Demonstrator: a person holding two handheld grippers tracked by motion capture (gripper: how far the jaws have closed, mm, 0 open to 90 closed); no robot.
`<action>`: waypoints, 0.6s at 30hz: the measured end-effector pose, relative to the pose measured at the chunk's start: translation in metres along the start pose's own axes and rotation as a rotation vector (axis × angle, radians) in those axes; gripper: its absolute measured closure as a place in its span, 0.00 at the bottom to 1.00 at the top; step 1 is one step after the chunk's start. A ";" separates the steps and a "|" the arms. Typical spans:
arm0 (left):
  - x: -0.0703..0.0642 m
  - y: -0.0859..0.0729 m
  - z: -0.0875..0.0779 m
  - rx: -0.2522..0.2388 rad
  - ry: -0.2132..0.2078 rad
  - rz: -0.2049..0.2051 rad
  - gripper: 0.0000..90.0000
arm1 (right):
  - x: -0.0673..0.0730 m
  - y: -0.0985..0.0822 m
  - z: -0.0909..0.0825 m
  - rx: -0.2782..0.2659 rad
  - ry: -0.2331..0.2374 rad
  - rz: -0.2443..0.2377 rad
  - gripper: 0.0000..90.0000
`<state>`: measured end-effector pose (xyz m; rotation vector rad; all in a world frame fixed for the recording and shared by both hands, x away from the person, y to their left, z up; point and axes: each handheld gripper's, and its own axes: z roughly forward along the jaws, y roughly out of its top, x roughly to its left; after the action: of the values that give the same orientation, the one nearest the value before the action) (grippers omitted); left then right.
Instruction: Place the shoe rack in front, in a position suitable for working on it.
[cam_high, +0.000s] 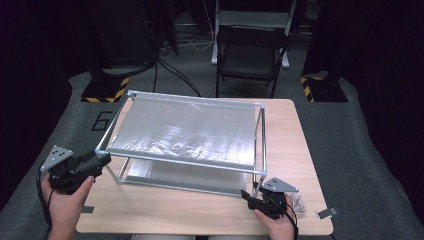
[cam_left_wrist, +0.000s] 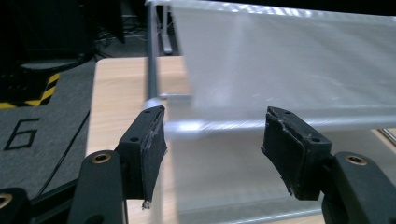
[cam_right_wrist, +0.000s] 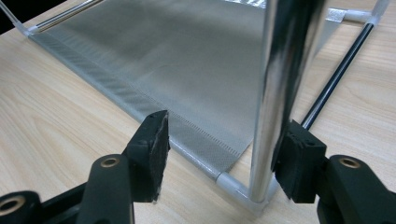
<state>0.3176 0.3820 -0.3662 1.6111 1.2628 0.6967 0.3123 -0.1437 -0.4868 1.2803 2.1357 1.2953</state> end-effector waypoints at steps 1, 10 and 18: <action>-0.004 0.002 0.002 0.003 -0.006 0.010 0.43 | 0.000 0.000 0.000 -0.001 -0.008 0.001 0.46; -0.051 0.015 0.030 0.019 -0.099 0.050 0.43 | -0.003 -0.004 -0.002 -0.006 -0.008 0.026 0.47; -0.085 0.021 0.052 0.049 -0.155 0.113 0.42 | -0.010 -0.009 -0.008 -0.006 -0.018 0.046 0.55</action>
<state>0.3442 0.2843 -0.3583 1.7525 1.0909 0.6013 0.3076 -0.1573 -0.4919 1.3414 2.1003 1.3021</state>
